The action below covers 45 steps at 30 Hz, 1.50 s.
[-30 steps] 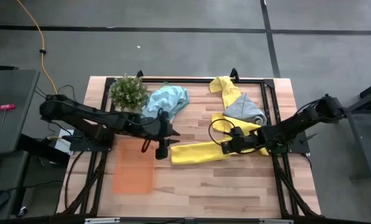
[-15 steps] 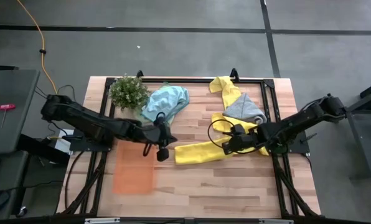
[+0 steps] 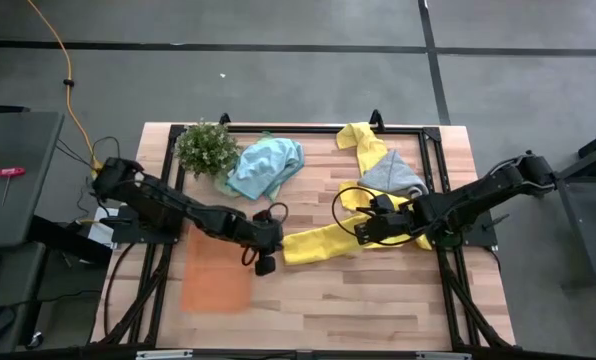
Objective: Fold microfiber towels
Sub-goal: Fold the bottom yellow microfiber towel
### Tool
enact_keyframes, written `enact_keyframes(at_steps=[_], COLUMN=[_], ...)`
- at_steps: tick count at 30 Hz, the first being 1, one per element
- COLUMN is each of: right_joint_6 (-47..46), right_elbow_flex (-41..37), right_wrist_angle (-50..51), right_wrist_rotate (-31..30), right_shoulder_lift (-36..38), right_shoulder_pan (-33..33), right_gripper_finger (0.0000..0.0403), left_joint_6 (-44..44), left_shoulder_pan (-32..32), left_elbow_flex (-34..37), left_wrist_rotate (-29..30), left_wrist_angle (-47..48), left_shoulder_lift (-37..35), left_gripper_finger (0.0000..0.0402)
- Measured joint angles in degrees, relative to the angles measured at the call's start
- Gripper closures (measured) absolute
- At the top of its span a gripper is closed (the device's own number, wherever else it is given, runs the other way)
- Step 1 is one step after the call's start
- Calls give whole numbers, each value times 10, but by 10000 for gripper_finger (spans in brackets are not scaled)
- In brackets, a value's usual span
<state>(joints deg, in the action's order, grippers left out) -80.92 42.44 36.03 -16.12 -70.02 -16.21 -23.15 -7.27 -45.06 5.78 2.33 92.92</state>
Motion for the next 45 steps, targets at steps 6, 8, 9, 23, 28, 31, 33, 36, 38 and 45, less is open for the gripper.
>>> enact_keyframes(at_steps=[6,8,9,23,28,31,33,36,38,45], right_joint_6=[-2,-2,-2,-68,-78,-76,-75,-72,-71,-71], right_elbow_flex=[0,0,0,0,0,0,0,0,0,0], right_wrist_angle=[-7,-9,-13,-89,-150,-190,-221,-265,-299,-429], right_wrist_rotate=[-5,-4,-4,-35,-69,-79,-81,-83,-83,-98], right_shoulder_lift=[0,0,0,-2,-2,-10,-21,-45,-66,-139], right_shoulder_pan=[0,0,0,-50,-57,-57,-54,-49,-44,-25], right_gripper_finger=[403,403,403,403,403,403,403,403,403,403], left_joint_6=[-32,-38,-43,1,18,19,19,19,19,18], left_shoulder_pan=[-16,-16,-16,31,47,50,50,50,50,50], left_elbow_flex=[0,0,0,-2,-2,-1,-1,-1,-1,0], left_wrist_rotate=[-26,-28,-28,-35,-38,-38,-38,-38,-38,-38], left_wrist_angle=[-14,-26,-27,-31,-30,-30,-30,-31,-33,-35], left_shoulder_lift=[52,70,77,89,89,89,89,89,89,90], left_gripper_finger=[402,402,402,401,401,401,401,401,401,402])
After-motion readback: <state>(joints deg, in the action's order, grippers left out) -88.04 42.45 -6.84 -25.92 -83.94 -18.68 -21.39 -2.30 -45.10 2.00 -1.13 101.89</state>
